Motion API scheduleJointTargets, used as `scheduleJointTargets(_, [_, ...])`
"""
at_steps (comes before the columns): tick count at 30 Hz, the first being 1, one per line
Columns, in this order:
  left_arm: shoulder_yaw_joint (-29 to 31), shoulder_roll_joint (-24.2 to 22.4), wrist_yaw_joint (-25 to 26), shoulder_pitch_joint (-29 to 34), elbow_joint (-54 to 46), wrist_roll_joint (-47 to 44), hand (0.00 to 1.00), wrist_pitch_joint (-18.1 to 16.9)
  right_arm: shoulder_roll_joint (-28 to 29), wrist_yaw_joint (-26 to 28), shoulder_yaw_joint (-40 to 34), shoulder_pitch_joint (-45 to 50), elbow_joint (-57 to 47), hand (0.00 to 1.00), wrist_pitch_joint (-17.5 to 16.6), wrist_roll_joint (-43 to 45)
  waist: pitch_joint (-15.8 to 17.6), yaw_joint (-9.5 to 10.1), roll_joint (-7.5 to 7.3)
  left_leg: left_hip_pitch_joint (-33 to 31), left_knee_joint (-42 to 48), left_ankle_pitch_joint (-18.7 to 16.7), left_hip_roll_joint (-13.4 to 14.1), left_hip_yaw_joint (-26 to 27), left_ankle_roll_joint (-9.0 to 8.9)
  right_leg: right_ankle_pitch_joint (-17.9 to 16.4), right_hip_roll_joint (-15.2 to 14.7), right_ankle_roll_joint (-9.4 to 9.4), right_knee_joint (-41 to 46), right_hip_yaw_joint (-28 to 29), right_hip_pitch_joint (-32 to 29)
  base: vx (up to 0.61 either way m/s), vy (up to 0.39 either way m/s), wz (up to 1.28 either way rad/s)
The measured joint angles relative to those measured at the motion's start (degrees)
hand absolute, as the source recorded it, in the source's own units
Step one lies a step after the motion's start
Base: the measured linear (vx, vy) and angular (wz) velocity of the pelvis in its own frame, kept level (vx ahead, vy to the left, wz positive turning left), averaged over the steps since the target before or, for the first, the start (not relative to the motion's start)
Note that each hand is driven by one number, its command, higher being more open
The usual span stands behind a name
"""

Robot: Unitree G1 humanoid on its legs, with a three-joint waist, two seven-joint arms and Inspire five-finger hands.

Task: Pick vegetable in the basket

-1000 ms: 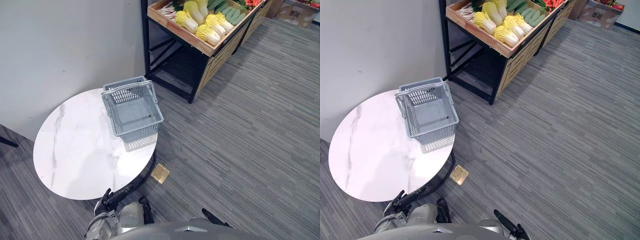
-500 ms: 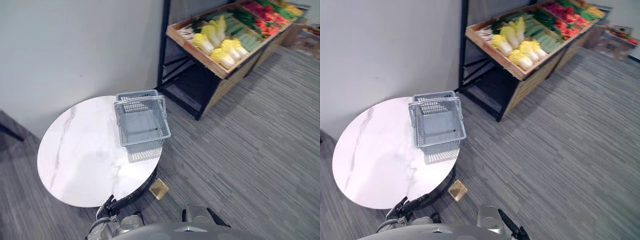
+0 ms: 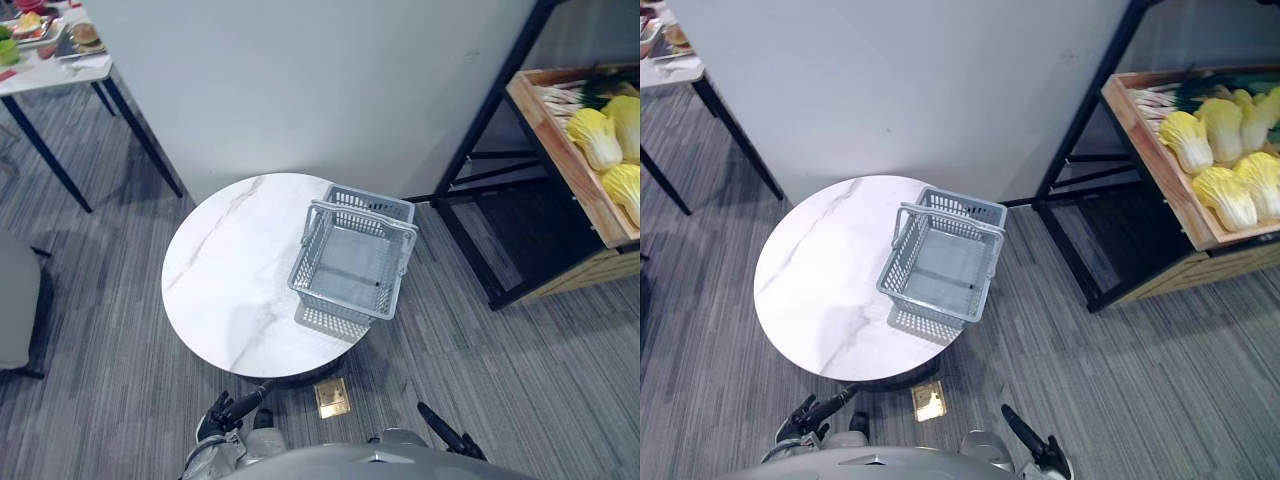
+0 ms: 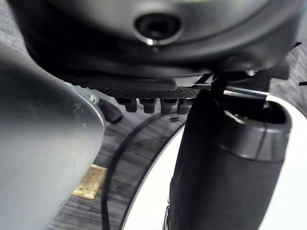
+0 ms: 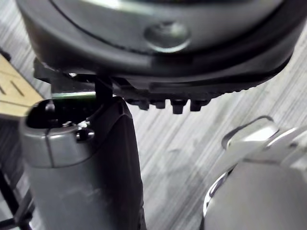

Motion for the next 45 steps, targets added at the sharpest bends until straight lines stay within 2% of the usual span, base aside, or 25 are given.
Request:
scheduleJointTargets(3, [-1.8,1.3,-0.2,-0.2,1.0,-0.2,1.0,0.0,0.4,0.1,0.0,0.0,0.8,1.0,0.4,0.1,-0.3,-0.33,-1.25,2.0,-2.7,0.9,-1.3,1.7,0.1,0.0,-0.6,0.0,-1.9,2.7,0.5,-0.01,0.054,-0.25])
scheduleJointTargets(6, [-3.8,2.2,-0.3,-0.6,1.6,-0.1,1.0,0.0,0.4,0.0,0.1,0.4,2.3,1.0,0.6,0.0,-0.4,-0.92,-1.88,1.9,-3.6,1.8,-2.6,2.0,0.66,-0.1,-1.7,0.13,-5.0,3.1,1.0,-0.06,0.061,-0.16])
scheduleJointTargets(9, [-4.4,2.4,-0.2,-0.9,2.5,-0.1,1.0,0.0,-0.1,-0.8,0.4,1.0,2.7,1.0,0.9,-0.5,-0.4,-1.36,-1.7,1.9,-3.9,2.3,-3.2,1.3,0.85,-0.3,-2.2,0.53,-5.2,2.7,1.2,-0.11,0.036,0.1])
scheduleJointTargets(12, [-5.0,3.0,-0.1,-1.0,2.5,1.1,1.0,0.1,-2.1,-1.7,2.0,-0.9,2.9,1.0,3.0,-2.9,-0.3,-1.7,-1.5,1.4,-3.9,2.6,-3.3,0.2,0.95,-0.1,-2.2,1.31,-6.6,2.0,2.0,-0.08,0.018,0.2])
scheduleJointTargets(17, [-9.7,4.3,0.7,-1.5,1.8,2.3,1.0,0.3,-3.8,-3.5,5.1,-4.6,-5.9,1.0,2.7,-7.5,-0.4,-1.89,-1.48,0.6,-3.9,2.8,-3.9,-0.3,1.13,0.7,-2.3,2.37,-8.0,3.0,2.1,-0.02,0.029,0.05])
scheduleJointTargets(24, [-13.3,4.9,1.1,-2.1,0.8,2.2,1.0,0.3,-4.4,-5.0,8.7,-12.9,-11.7,1.0,2.5,-8.9,0.3,-1.77,-2.01,0.8,-3.7,2.2,-4.2,1.3,1.39,2.8,-2.2,2.24,-10.3,5.0,3.0,0.07,0.024,-0.1])
scheduleJointTargets(30, [-13.3,4.6,1.1,-1.9,-0.3,2.2,1.0,0.2,-6.2,-5.2,14.0,-20.1,-14.2,1.0,2.5,-9.6,1.2,-1.72,-1.43,0.9,-3.7,2.2,-3.8,1.1,1.4,5.2,-1.8,2.25,-10.4,5.9,2.8,0.01,0.011,0.0])
scheduleJointTargets(35, [-13.3,4.4,1.1,-1.7,-1.0,2.1,1.0,0.1,-9.3,-5.2,16.7,-27.0,-14.5,1.0,2.5,-13.3,2.1,-1.54,-0.49,0.4,-3.9,2.6,-4.0,0.1,2.24,8.1,-1.8,1.86,-10.3,5.9,2.5,-0.09,0.055,0.05])
scheduleJointTargets(41, [-13.0,4.3,1.1,-0.3,-3.6,0.9,1.0,0.0,-14.0,-5.2,17.0,-35.2,-12.2,1.0,2.7,-14.2,2.8,-1.3,0.13,-1.5,-3.9,3.0,-5.0,-2.5,2.17,8.1,-2.7,1.96,-11.0,5.8,1.7,-0.11,0.03,0.1])
scheduleJointTargets(43, [-12.8,4.4,1.1,-0.3,-3.7,0.3,1.0,-0.1,-15.9,-5.2,17.0,-37.8,-11.0,1.0,2.7,-15.2,3.1,-1.06,0.07,-2.0,-3.9,3.9,-5.7,-2.5,2.13,6.5,-3.1,2.62,-12.0,5.8,1.7,-0.11,-0.025,0.0])
scheduleJointTargets(45, [-12.3,4.0,1.0,-0.1,-3.7,-0.4,1.0,0.0,-18.5,-5.2,16.9,-39.7,-9.2,1.0,2.8,-15.6,3.6,-1.36,0.57,-2.4,-3.9,4.1,-5.6,-3.4,2.13,5.7,-2.9,2.48,-11.7,5.2,1.4,-0.11,-0.029,0.13])
